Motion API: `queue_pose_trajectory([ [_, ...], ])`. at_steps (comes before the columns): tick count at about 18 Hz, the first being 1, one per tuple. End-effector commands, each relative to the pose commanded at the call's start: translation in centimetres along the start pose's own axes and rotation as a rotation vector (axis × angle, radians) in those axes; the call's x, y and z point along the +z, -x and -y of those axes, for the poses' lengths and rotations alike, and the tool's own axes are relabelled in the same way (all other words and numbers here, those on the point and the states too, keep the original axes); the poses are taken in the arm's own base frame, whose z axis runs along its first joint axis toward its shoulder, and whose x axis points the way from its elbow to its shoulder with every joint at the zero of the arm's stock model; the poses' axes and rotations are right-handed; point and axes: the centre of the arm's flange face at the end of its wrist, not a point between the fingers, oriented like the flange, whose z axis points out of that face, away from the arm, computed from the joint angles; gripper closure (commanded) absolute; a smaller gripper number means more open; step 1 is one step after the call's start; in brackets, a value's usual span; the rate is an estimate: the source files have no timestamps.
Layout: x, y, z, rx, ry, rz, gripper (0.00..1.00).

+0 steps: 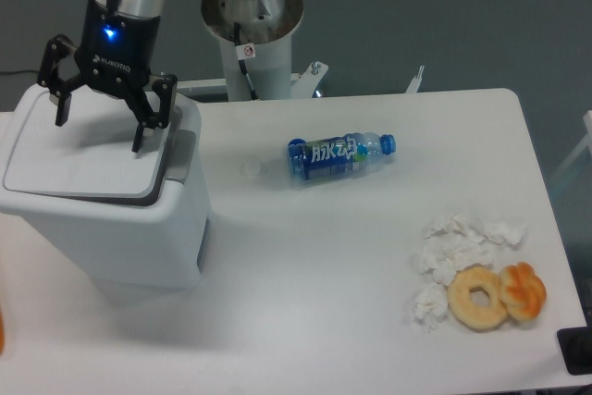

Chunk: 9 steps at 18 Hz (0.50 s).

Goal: Close the trash can

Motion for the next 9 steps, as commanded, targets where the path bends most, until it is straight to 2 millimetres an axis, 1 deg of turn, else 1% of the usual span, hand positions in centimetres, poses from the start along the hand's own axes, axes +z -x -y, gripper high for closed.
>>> queue_pose_trajectory([
  [2,0.1,0.7,-0.2,-0.018,0.007,0.001,0.0],
  [9,0.4,1.4,-0.6,-0.047,0.01,-0.014,0.0],
])
